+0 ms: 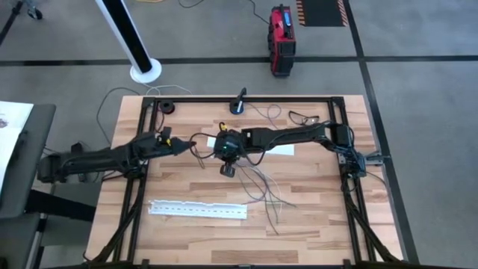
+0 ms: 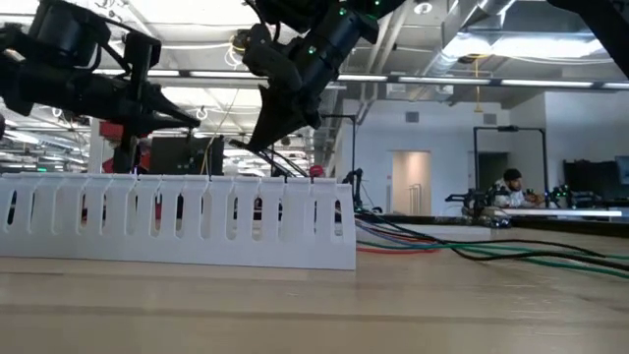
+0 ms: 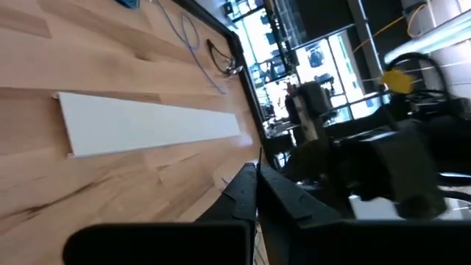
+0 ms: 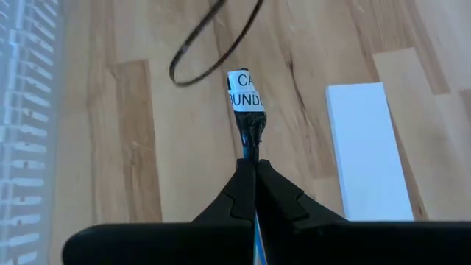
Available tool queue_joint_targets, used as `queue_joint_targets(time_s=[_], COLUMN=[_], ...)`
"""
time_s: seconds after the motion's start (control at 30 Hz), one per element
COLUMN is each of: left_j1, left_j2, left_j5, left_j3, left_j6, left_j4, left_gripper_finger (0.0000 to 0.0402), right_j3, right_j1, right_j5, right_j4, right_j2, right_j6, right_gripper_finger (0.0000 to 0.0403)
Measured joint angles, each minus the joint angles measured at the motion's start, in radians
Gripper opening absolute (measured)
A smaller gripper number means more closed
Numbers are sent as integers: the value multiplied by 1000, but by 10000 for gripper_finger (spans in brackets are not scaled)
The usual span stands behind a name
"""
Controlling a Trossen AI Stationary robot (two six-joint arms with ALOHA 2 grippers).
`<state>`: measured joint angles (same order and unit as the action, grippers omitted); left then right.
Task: Ziptie cables
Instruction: Wrap the colored cables with the black zip tie
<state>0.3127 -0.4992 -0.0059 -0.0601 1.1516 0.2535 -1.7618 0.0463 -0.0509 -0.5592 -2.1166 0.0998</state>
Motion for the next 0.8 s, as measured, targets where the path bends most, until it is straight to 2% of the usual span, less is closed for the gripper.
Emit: queue_joint_targets(time_s=[0.17, 0.63, 0.8], left_j1=[-36, -79, -79], left_j2=[-126, -396, -483], left_j5=[-1, 13, 57], left_j3=[-2, -122, -125], left_j6=[-2, -73, -66], left_j4=[157, 247, 375], left_gripper_finger=[0, 0, 0], right_j3=[1, 18, 18], right_j1=[1, -12, -21], right_j5=[8, 48, 56], right_j4=[11, 84, 89], right_j2=[0, 1, 1], right_j6=[-7, -18, -19], right_gripper_finger=[0, 0, 0])
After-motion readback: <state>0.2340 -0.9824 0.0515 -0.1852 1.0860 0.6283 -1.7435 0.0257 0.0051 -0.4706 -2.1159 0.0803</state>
